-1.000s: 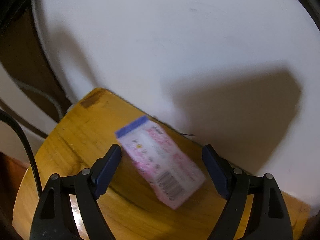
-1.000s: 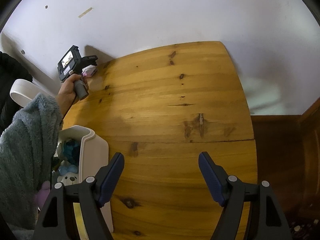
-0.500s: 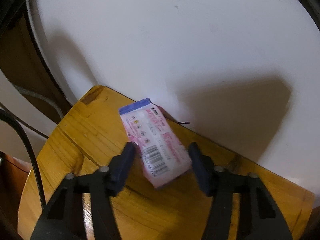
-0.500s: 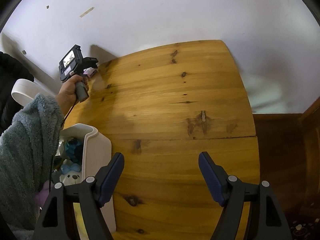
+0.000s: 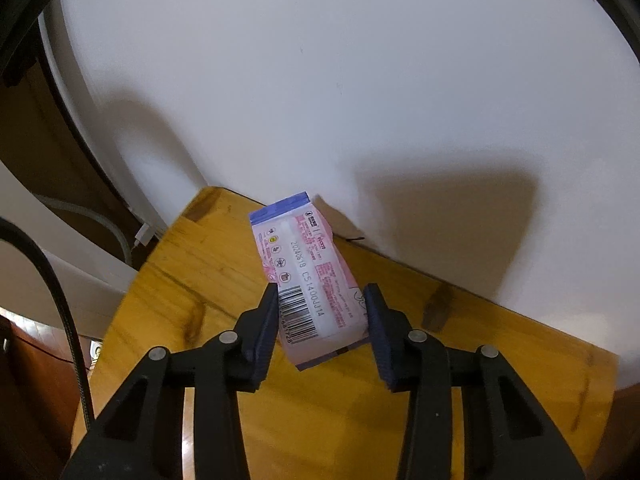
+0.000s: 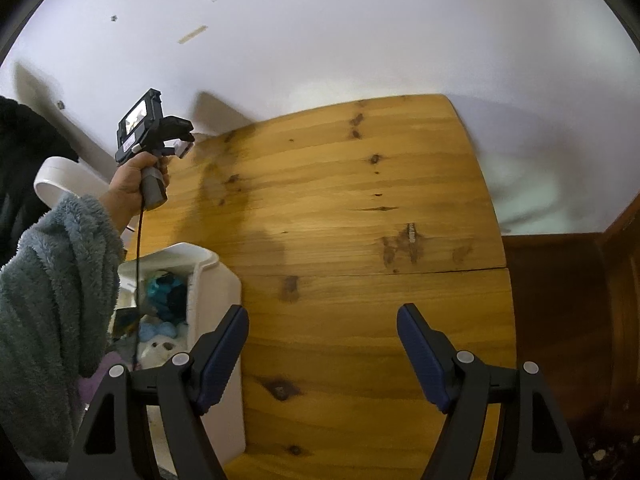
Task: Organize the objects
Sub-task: 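Lift the wipes packet with the left tool and carry it over the tray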
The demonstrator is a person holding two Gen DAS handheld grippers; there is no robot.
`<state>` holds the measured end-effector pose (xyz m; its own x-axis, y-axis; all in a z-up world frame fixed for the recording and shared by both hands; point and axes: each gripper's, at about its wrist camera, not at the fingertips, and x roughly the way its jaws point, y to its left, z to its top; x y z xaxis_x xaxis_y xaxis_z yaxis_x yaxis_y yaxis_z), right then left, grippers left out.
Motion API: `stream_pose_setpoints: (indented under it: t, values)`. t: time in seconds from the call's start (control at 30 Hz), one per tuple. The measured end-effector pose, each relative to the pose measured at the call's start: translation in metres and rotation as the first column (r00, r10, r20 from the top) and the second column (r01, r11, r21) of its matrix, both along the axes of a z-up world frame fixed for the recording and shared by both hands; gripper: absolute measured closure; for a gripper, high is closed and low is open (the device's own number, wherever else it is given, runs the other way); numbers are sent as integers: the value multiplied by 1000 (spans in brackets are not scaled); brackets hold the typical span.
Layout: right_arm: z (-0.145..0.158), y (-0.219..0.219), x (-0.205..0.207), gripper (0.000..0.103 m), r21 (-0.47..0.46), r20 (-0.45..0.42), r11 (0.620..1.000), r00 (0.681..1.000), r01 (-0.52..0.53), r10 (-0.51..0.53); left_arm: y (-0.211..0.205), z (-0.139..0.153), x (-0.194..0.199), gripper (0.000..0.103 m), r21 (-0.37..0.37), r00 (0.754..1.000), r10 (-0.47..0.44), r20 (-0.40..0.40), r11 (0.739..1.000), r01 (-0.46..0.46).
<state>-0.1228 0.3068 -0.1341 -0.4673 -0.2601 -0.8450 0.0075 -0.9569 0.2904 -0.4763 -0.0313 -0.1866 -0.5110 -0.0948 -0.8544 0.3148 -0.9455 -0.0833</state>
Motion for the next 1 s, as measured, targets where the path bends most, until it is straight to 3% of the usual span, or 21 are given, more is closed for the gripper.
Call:
stream_pose_setpoints:
  t: [0.33,0.57,0.73,0.77,0.8,0.83,1.0]
  values:
    - [33,-9,51,26,-26,-67,1000,998,-14,12,11,91,65,58,7,992,-127,-13,992,127]
    - [60,-22,91,26,-28,-129,999,991,-30,27,17,158,139,58,-9,965,-261,-33,965,260]
    - [77,-36,121,26,-16,-173,999,984,-48,45,25,183,212,58,-26,930,-367,-4,930,367]
    - [79,-39,127,26,-14,-182,999,982,-51,48,0,154,204,58,-27,922,-387,5,922,387]
    - [83,-42,133,26,-13,-193,998,980,-55,52,1,156,215,58,-25,915,-403,7,915,403]
    - [85,-45,138,26,-12,-201,998,978,-58,55,19,180,237,58,-28,905,-426,10,904,426]
    - [92,-58,155,26,-11,-215,997,974,-76,72,26,196,304,58,-39,850,-527,23,849,527]
